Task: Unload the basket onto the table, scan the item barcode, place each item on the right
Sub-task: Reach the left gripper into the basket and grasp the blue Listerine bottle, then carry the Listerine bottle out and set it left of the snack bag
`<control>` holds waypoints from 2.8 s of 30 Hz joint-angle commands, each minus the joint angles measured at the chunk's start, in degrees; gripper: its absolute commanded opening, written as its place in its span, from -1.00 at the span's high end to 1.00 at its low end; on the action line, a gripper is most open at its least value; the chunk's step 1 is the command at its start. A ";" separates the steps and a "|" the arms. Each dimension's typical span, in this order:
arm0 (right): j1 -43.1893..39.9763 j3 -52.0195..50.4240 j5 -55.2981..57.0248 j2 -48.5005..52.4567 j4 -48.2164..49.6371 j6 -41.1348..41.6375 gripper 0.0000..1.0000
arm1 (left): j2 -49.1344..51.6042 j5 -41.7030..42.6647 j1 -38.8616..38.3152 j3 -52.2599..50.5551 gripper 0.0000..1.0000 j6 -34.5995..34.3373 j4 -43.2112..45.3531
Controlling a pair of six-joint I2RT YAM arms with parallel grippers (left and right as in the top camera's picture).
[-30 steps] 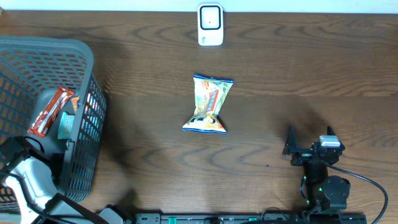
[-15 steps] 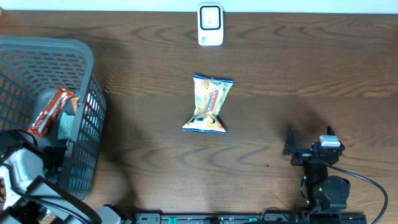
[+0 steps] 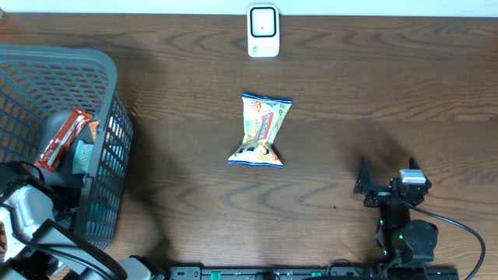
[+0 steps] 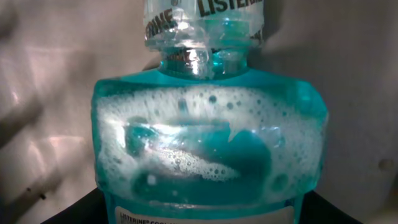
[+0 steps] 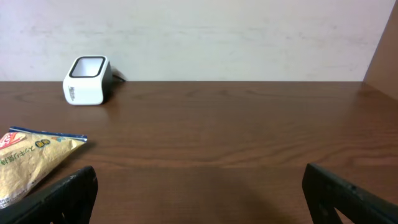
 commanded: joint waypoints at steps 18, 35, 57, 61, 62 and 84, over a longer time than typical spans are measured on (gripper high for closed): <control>0.48 -0.09 0.50 -0.31 -0.13 0.76 -0.98 | -26.62 19.69 -0.13 4.92 -0.20 0.81 0.94; 0.48 -0.09 0.50 -0.31 -0.13 0.76 -0.99 | -37.86 47.06 -15.93 10.67 -0.20 -1.70 32.28; 0.48 -0.09 0.48 -0.31 -0.13 0.76 -0.99 | -6.69 4.79 -66.97 10.54 -0.19 16.22 16.81; 0.48 -0.09 0.50 -0.31 -0.13 0.76 -0.99 | 2.40 4.81 -68.67 10.54 -0.20 16.24 19.89; 0.48 -0.09 0.48 -0.31 -0.13 0.76 -0.99 | 4.26 4.81 -68.96 10.54 -0.20 16.24 20.28; 0.48 -0.09 0.50 -0.31 -0.13 0.76 -0.98 | 0.57 3.82 -69.24 22.62 -0.96 17.51 3.78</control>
